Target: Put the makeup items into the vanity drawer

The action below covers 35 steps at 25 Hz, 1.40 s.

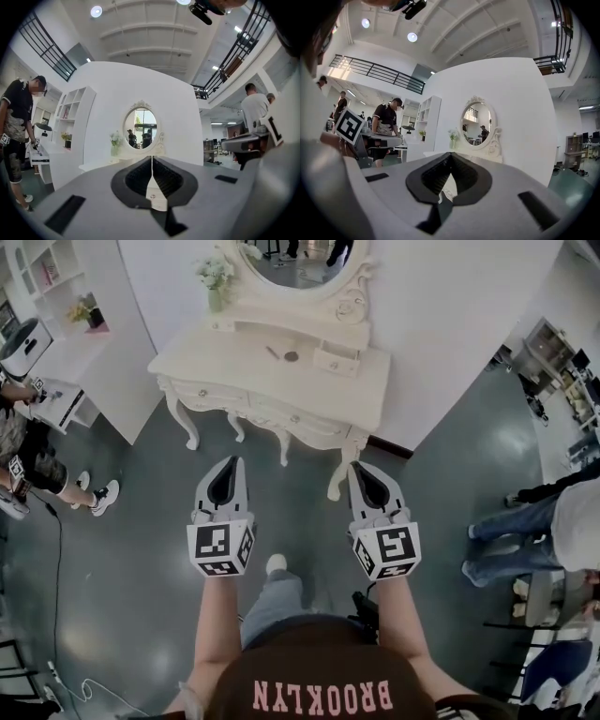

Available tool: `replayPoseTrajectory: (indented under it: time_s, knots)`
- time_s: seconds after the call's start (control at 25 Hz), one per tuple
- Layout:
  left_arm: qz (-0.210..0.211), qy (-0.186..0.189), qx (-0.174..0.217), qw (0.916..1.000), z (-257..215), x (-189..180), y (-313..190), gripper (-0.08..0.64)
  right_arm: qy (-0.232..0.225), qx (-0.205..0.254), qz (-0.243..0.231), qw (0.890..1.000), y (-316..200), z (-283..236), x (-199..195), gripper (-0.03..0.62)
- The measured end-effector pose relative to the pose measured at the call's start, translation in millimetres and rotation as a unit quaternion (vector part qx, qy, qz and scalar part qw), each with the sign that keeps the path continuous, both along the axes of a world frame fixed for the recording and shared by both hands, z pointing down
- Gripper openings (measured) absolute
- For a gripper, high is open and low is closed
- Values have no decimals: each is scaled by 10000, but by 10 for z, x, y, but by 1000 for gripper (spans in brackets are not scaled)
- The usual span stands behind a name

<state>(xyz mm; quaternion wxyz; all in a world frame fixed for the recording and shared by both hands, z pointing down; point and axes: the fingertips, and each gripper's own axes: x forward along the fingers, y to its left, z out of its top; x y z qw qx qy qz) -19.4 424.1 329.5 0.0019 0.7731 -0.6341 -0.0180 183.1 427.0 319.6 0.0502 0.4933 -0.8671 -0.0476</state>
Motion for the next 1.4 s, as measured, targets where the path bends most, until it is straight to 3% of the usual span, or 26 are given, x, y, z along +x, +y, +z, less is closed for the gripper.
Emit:
replayPoseTrajectory:
  time_s: [0.44,1.0,1.4]
  knots:
    - [169,-4,-6,9999,-64,-673,-1266,6,192,34,130,9997,-1161,-41,-708,-2]
    - [4,35,-180,9998,172,-1019,-2151,6,148,-180,61,9997,-2200,193,-960,-2]
    - [-142,-47,-444,9989,302,-1321,-3437,6,102,-341,-63,9993,-3586,289,-1258,-2]
